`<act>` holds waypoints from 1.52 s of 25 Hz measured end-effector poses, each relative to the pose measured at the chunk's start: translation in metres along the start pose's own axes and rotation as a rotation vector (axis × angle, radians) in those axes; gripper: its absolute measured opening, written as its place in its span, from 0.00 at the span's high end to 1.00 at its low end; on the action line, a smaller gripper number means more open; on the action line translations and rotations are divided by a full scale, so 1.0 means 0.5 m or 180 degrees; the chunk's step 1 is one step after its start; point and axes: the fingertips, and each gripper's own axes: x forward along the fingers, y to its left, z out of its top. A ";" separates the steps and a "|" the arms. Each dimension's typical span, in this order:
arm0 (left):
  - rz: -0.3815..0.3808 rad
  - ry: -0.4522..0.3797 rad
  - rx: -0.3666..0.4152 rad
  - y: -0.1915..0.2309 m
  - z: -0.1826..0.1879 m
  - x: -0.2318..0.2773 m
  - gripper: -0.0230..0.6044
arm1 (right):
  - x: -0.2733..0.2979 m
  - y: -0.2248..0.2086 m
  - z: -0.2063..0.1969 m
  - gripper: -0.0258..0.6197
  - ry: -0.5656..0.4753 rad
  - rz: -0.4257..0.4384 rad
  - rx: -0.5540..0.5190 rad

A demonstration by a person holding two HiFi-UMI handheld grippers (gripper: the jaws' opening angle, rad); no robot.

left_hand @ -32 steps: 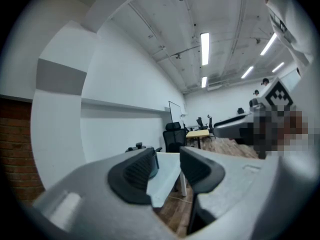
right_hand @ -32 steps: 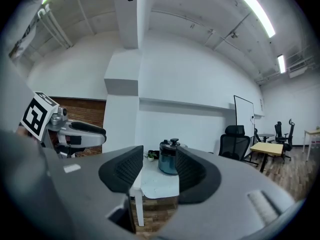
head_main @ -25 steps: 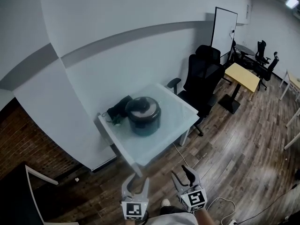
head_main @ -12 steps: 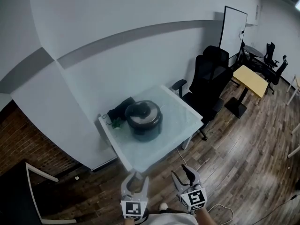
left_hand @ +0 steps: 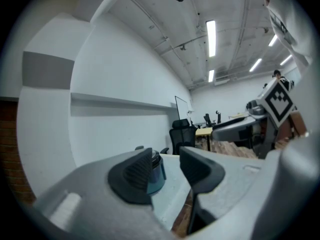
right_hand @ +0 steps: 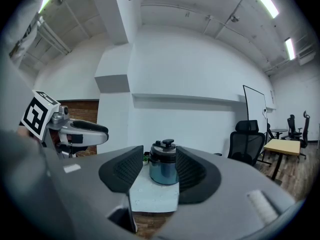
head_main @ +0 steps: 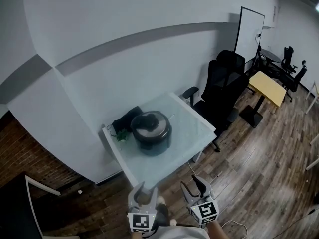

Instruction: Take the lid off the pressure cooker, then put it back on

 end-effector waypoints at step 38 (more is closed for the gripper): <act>-0.0420 -0.0066 -0.0048 0.273 -0.034 0.453 0.56 | 0.451 -0.185 0.023 0.67 0.0296 -0.0386 -0.0093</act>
